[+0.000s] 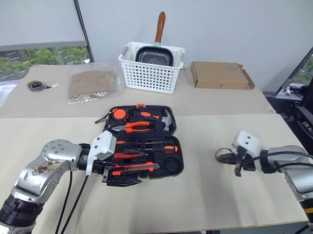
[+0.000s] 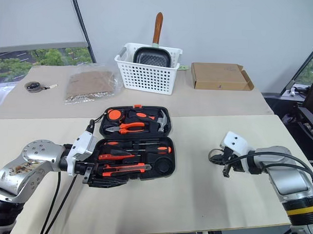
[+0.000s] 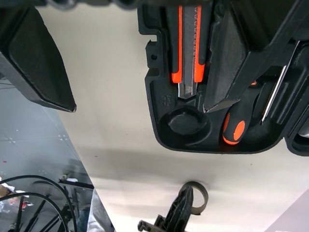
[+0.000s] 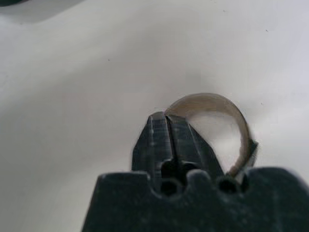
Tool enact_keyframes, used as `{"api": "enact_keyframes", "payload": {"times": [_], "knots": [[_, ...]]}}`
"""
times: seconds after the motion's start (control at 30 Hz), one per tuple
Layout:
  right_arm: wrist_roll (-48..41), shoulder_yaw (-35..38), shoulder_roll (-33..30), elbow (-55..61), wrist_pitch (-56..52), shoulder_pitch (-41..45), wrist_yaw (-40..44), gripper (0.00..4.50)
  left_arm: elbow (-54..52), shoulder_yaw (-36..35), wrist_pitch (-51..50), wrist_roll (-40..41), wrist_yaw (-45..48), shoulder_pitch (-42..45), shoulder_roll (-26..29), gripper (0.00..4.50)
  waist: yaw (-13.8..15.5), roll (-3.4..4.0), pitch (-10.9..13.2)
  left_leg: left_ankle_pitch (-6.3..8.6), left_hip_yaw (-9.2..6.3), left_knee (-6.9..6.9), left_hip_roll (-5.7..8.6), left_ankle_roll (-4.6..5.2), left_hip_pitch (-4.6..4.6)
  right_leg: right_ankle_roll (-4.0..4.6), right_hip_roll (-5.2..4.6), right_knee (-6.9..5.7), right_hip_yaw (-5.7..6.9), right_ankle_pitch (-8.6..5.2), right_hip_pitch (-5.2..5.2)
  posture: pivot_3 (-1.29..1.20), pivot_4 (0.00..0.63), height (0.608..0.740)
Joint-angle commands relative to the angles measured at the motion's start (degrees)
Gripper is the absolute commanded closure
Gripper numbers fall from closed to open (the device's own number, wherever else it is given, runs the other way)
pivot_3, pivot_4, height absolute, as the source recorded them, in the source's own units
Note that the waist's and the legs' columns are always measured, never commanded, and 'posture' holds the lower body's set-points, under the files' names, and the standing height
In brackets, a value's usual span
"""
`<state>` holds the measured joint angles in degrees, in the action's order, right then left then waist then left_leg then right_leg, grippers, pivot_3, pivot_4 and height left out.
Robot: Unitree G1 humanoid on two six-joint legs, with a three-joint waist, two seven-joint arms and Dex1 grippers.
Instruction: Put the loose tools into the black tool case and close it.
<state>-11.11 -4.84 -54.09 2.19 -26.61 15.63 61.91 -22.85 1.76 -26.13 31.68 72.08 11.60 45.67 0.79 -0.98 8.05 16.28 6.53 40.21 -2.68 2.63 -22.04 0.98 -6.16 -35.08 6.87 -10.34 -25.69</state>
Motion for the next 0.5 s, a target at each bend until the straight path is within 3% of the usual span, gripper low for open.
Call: {"api": "enact_keyframes", "payload": {"times": [0.03,0.17,0.37,0.5], "knots": [[1.8,-0.1,-0.5,-1.1,0.4,0.8,-0.5,4.48,-2.2,-0.2,0.0,0.8,-0.9,1.3,0.1,0.00,0.0,0.00,0.0,0.00,0.00,0.00,0.00,0.00,0.01,0.00,0.00,0.00,0.00,0.00,0.00,0.00,0.150,0.700],[1.8,0.6,-0.6,-1.7,1.9,1.0,-0.5,4.48,-2.7,0.1,-0.7,1.2,-1.6,2.1,-0.1,0.00,0.0,0.00,0.0,0.00,-0.01,0.02,0.00,0.00,0.03,0.00,0.00,-0.01,0.00,0.00,0.04,0.00,0.150,0.700],[0.8,2.6,-1.1,-1.0,2.2,1.2,-0.6,2.73,-3.2,0.7,-2.0,1.7,-2.2,3.6,-0.3,0.00,0.0,0.00,0.0,0.00,-0.02,0.01,0.03,0.01,0.00,0.00,0.00,0.00,-0.01,0.00,0.03,0.00,0.150,0.700],[0.7,2.5,-1.5,-0.9,1.7,0.7,0.0,2.73,-2.6,1.3,-2.4,1.8,-2.0,5.1,-0.6,0.00,0.0,0.00,0.0,0.00,-0.01,0.00,0.03,0.00,-0.02,-0.01,0.01,0.00,0.00,0.00,0.01,0.00,0.150,0.700]]}}
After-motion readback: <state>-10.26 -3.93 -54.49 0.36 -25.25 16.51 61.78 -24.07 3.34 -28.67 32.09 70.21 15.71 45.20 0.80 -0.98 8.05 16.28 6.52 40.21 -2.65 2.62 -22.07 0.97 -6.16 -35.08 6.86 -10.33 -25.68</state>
